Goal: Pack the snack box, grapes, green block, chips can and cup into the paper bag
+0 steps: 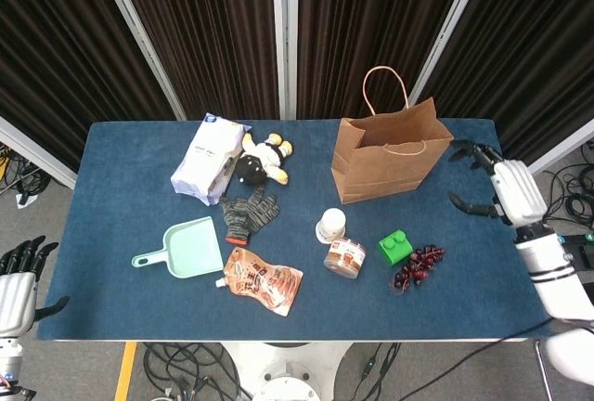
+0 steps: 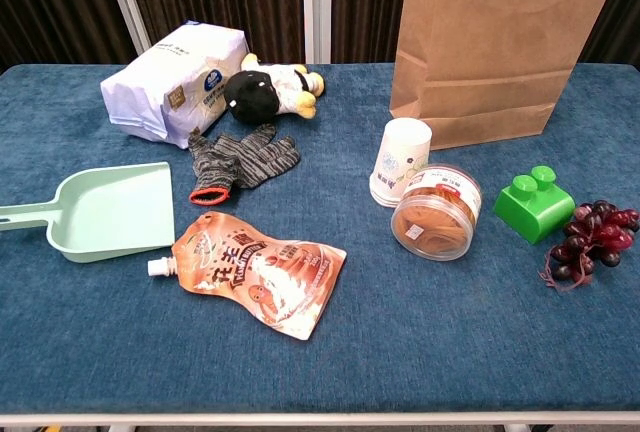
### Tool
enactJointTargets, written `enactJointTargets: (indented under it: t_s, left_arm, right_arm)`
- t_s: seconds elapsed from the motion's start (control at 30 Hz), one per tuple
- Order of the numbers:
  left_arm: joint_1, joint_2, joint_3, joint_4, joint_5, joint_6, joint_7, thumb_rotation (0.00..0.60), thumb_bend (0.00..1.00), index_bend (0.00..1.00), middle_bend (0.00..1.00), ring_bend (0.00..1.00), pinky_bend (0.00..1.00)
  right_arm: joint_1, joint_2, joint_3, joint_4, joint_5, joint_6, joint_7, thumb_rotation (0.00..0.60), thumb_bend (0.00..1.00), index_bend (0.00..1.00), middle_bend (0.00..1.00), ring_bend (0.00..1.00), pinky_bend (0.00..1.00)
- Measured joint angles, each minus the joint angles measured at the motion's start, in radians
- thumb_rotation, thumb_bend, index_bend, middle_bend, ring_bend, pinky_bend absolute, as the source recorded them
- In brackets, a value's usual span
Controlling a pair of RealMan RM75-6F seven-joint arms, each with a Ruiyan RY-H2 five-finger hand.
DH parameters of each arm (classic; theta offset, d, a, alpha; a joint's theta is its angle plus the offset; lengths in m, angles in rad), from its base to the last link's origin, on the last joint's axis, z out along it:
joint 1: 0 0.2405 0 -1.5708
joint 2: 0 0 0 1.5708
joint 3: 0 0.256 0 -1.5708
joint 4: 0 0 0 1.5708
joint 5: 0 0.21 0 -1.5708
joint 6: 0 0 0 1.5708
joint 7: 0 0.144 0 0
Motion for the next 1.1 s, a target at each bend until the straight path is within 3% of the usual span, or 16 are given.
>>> enactJointTargets:
  t_s: [0.17,0.27,0.5,0.77,1.1]
  left_arm:
    - [-0.003,0.003,-0.001,-0.017,0.007,0.005,0.014,0.6,0.04,0.24,0.2,0.12,0.15]
    - [-0.002,0.005,0.002,-0.025,0.008,0.006,0.022,0.6,0.04,0.24,0.2,0.12,0.15]
    - [0.006,0.007,0.007,-0.027,0.002,0.01,0.02,0.6,0.04,0.24,0.2,0.12,0.15]
    - [0.008,0.002,0.01,-0.019,0.0,0.006,0.007,0.6,0.04,0.24,0.2,0.12,0.15]
    - [0.01,-0.007,0.013,-0.001,-0.004,0.001,-0.011,0.6,0.04,0.24,0.2,0.12,0.15]
  right_arm:
    - [-0.054,0.053,-0.145,-0.001,-0.15,0.001,0.009,0.6,0.09,0.24,0.37,0.24,0.4]
    - [-0.058,0.042,-0.178,0.007,-0.173,-0.027,-0.038,0.6,0.06,0.24,0.35,0.23,0.4]
    - [-0.041,-0.072,-0.201,0.061,-0.127,-0.156,-0.255,0.6,0.01,0.19,0.26,0.12,0.32]
    - [-0.018,-0.228,-0.202,0.128,0.024,-0.295,-0.418,0.6,0.0,0.19,0.26,0.12,0.32]
    - [-0.012,-0.325,-0.2,0.19,0.071,-0.301,-0.509,0.6,0.05,0.18,0.26,0.12,0.31]
